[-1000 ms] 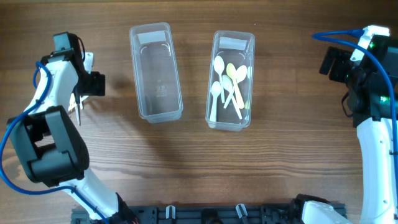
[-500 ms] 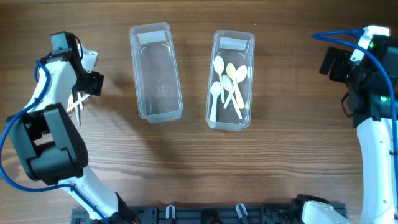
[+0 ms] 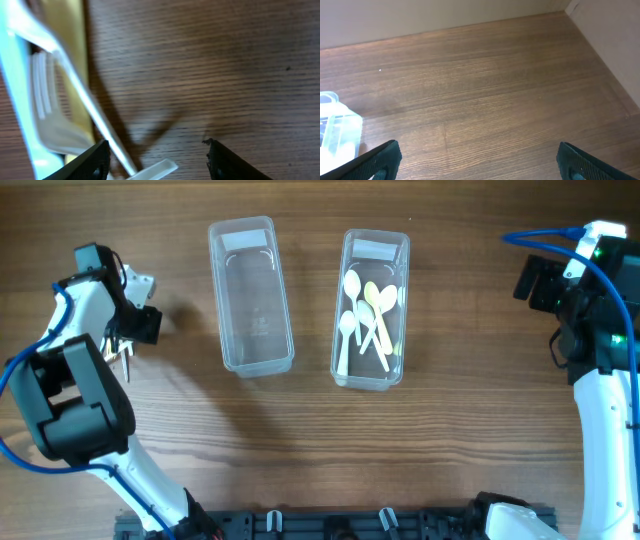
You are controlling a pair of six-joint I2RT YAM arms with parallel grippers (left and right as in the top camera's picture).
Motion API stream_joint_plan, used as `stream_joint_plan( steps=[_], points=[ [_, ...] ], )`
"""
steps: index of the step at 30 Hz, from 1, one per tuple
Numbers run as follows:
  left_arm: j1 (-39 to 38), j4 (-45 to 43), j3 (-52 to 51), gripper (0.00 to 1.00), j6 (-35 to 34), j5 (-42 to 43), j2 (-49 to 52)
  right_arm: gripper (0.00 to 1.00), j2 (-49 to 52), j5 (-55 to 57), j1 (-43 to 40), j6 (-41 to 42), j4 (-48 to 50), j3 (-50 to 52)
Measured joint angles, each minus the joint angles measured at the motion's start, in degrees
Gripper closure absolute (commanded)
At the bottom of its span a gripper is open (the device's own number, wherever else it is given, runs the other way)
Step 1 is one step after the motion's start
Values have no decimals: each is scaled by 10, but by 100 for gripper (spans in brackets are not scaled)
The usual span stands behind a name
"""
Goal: Pack container
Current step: 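Lower the left gripper onto a white fork and close on it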
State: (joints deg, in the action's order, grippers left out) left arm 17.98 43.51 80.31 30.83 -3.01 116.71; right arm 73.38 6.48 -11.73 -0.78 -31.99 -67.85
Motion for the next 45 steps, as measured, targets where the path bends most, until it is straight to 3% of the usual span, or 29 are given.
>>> stream_joint_plan(
  steps=[3, 7, 13, 22, 28, 45],
  points=[
    [0, 7, 0, 40, 0, 2, 0, 0, 0, 0, 0, 0, 0, 0],
    [0, 15, 0, 59, 6, 2, 0, 0, 0, 0, 0, 0, 0, 0],
    [0, 16, 0, 62, 11, 3, 0, 0, 0, 0, 0, 0, 0, 0],
    [0, 5, 0, 73, 13, -8, 0, 0, 0, 0, 0, 0, 0, 0],
    [0, -1, 0, 96, 16, -15, 0, 0, 0, 0, 0, 0, 0, 0],
    [-5, -10, 0, 96, 16, -53, 0, 0, 0, 0, 0, 0, 0, 0]
  ],
)
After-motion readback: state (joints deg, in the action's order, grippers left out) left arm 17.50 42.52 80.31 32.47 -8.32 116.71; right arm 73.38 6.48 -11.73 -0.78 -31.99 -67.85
